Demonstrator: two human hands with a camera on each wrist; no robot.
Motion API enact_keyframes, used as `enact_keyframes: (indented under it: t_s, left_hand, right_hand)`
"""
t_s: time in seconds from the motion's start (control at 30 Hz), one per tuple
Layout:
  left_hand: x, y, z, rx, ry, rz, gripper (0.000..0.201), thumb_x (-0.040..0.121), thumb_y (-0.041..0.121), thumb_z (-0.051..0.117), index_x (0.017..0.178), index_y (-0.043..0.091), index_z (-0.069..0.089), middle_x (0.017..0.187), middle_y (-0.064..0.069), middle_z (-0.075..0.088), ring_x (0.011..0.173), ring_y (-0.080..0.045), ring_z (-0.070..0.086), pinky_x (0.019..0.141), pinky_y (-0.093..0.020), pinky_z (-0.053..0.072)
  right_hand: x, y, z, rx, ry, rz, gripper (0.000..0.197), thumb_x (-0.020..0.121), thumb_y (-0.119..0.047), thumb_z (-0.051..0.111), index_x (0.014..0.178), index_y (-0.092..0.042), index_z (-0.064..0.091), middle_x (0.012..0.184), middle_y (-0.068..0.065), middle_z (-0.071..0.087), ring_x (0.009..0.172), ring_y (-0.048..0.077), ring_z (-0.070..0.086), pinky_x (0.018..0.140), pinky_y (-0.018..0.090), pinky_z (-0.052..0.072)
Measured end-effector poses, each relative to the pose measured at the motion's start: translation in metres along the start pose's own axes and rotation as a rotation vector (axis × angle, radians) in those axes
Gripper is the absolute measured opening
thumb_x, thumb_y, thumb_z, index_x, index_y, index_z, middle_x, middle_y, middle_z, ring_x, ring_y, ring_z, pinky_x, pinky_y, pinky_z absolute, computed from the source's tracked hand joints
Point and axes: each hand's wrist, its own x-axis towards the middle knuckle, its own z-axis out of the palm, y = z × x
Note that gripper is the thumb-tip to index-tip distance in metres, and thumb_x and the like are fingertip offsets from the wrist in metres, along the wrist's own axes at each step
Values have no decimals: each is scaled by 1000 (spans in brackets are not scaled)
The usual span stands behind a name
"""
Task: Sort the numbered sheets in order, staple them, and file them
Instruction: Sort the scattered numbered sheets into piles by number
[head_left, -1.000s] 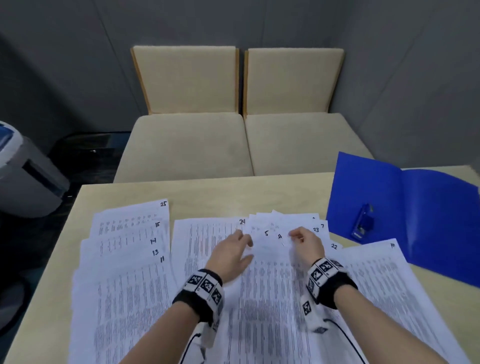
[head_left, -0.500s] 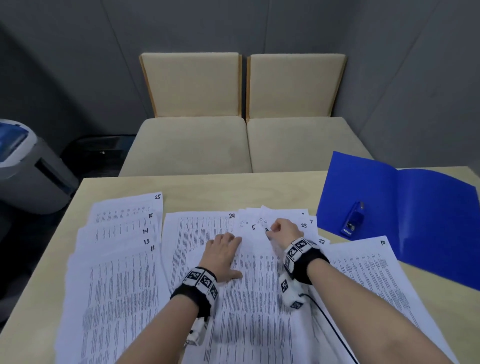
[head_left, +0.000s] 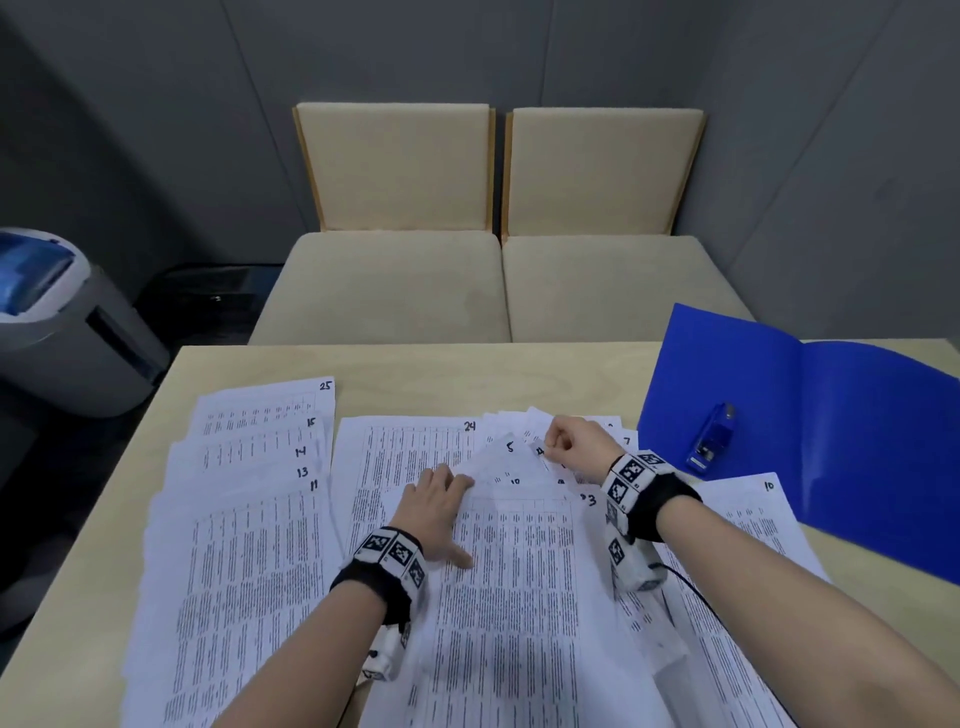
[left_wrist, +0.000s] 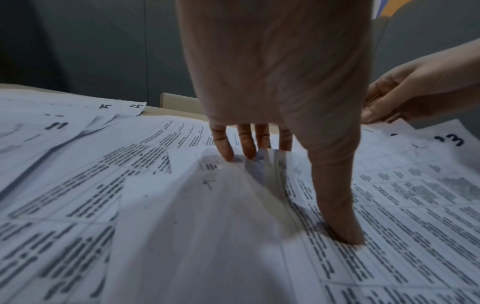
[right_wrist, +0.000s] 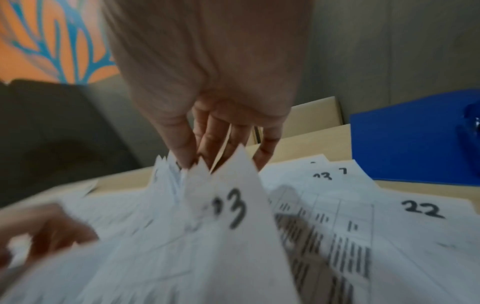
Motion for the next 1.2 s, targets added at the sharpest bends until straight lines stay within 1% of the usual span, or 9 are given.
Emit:
enact_keyframes:
  t_s: [0.13, 0.23, 0.37, 0.53, 0.63, 0.77, 0.93, 1.07, 1.2]
  left_hand:
    - [0, 2, -1, -8, 42, 16, 82, 61, 52, 79, 123, 21, 36, 121, 2, 35, 109, -17, 35, 95, -32, 35]
    - [1, 1, -5, -114, 111, -12, 48, 73, 32, 73, 104, 20, 39, 110, 1, 48, 94, -16, 40, 79, -27, 37]
    - [1, -3, -10, -248, 41, -71, 24, 84, 11, 61, 92, 21, 41, 103, -5, 63, 91, -22, 56, 78, -30, 45]
    - [-1, -11, -7, -384, 36, -134, 29, 86, 15, 62, 114, 14, 58, 112, -5, 65, 104, -23, 61, 87, -27, 46]
    - [-5, -16, -8, -531, 83, -175, 6, 86, 19, 61, 92, 21, 62, 80, -1, 67, 77, -22, 67, 66, -22, 47]
    - [-10, -27, -12, -650, 137, -176, 10, 91, 16, 56, 82, 17, 60, 62, 3, 61, 52, -14, 59, 60, -25, 52]
    - [-18, -45, -17, -712, 180, -205, 15, 96, 19, 50, 87, 17, 62, 77, -7, 68, 62, -23, 64, 56, -22, 48]
    - [-21, -52, -17, -811, 160, -207, 18, 96, 16, 49, 84, 19, 62, 73, -13, 66, 71, -36, 69, 64, -36, 60]
    - [-20, -48, -16, -937, 128, -210, 17, 98, 15, 44, 94, 12, 60, 78, -16, 60, 69, -30, 63, 70, -44, 60]
  right_hand:
    - [-5, -3, 21, -102, 52, -13, 8, 87, -19, 54, 81, -24, 51, 81, -1, 60, 81, 22, 55, 72, 32, 44]
    - [-7, -10, 20, -108, 200, -59, 12, 92, -24, 52, 82, -18, 53, 73, -3, 56, 77, 25, 54, 70, 31, 41]
    - [-15, -25, 2, 307, 346, -100, 13, 89, -6, 54, 77, -13, 54, 72, -3, 59, 72, 17, 54, 67, 24, 42]
    - [-34, -44, -45, 754, 632, -188, 23, 90, -3, 56, 75, -20, 52, 75, -4, 58, 68, 2, 56, 64, 8, 44]
    - [-39, -41, -79, 1050, 763, -176, 21, 91, -10, 58, 79, -25, 53, 81, -6, 61, 74, 6, 57, 67, 19, 45]
    - [-52, -32, -119, 1430, 868, -166, 19, 94, -8, 53, 81, -21, 50, 72, -3, 55, 55, 5, 50, 49, 18, 41]
    - [-50, 7, -114, 1261, 1019, 150, 12, 93, -9, 53, 84, -17, 53, 74, 0, 52, 70, 14, 52, 64, 26, 44]
    - [-46, 46, -65, 1003, 848, 401, 17, 89, -12, 56, 104, -6, 60, 96, 12, 61, 84, 20, 52, 76, 34, 48]
    - [-56, 49, 4, 875, 488, 372, 7, 88, -9, 61, 81, -10, 59, 74, 4, 54, 73, 18, 49, 65, 27, 39]
